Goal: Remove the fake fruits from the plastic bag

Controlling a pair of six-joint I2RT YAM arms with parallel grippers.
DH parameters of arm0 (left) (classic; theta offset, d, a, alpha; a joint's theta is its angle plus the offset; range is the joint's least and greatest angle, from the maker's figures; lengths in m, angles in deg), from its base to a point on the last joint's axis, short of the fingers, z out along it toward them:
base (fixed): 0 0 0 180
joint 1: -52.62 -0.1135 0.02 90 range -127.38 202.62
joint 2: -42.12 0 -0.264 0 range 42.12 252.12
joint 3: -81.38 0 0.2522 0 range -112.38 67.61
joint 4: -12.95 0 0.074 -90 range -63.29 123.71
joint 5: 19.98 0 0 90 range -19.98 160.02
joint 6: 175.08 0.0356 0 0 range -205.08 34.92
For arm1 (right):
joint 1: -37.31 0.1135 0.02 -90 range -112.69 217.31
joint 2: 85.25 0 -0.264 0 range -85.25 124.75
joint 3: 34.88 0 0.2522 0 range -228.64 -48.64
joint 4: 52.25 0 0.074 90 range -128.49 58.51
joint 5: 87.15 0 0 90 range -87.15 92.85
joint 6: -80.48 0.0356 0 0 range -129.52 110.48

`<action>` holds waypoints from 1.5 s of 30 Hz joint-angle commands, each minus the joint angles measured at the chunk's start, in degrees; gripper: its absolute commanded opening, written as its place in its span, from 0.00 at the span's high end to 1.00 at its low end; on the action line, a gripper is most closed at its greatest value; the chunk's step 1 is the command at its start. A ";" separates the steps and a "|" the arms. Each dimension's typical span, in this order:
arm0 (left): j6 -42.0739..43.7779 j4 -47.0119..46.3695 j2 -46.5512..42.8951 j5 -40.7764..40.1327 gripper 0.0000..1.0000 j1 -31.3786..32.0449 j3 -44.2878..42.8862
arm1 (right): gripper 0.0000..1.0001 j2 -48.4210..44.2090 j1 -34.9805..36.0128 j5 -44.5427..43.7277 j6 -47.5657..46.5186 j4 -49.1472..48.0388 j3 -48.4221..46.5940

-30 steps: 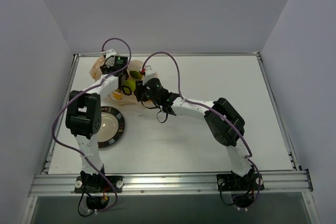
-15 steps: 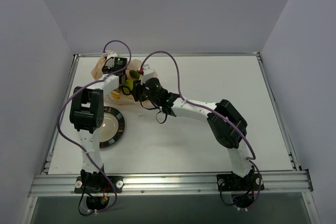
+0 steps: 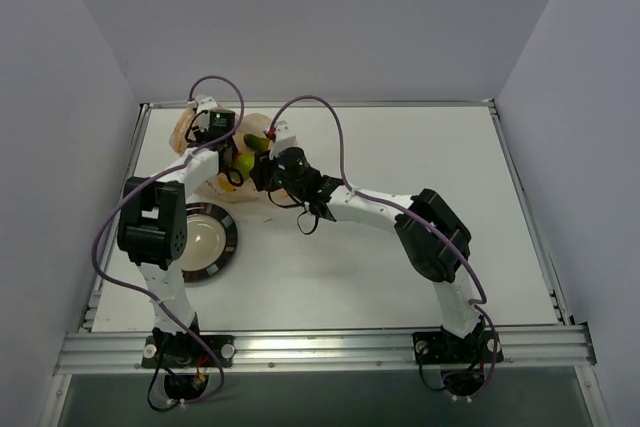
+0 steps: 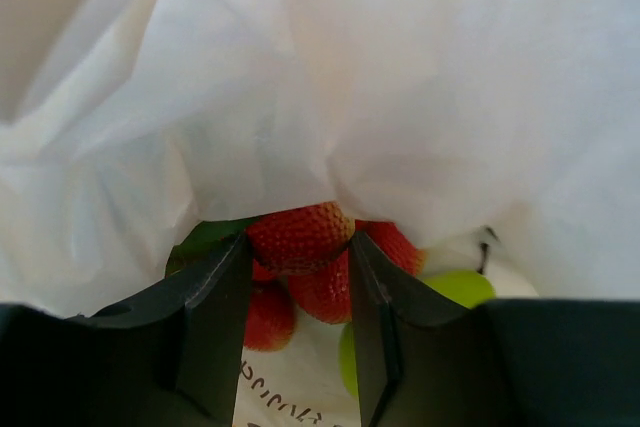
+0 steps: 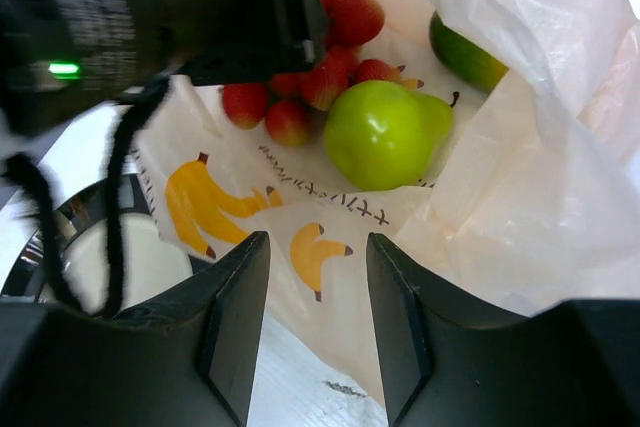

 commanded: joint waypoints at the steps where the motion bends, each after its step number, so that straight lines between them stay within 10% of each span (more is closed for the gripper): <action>1: -0.80 -1.71 -8.33 1.40 0.98 -0.14 0.27 | 0.60 -1.72 -0.54 -1.93 1.06 -3.25 0.15; 17: -8.97 2.33 -17.92 22.23 0.98 -0.05 0.37 | 0.49 10.49 -2.12 -0.87 1.85 4.04 -13.30; 35: -22.58 -2.83 -25.57 60.89 0.98 -10.06 1.06 | 0.02 4.44 -4.23 -1.41 2.82 2.73 -8.21; 45: -29.79 -8.55 -24.08 66.18 0.98 -13.67 -3.51 | 0.00 -9.97 -5.11 8.52 1.32 0.00 1.20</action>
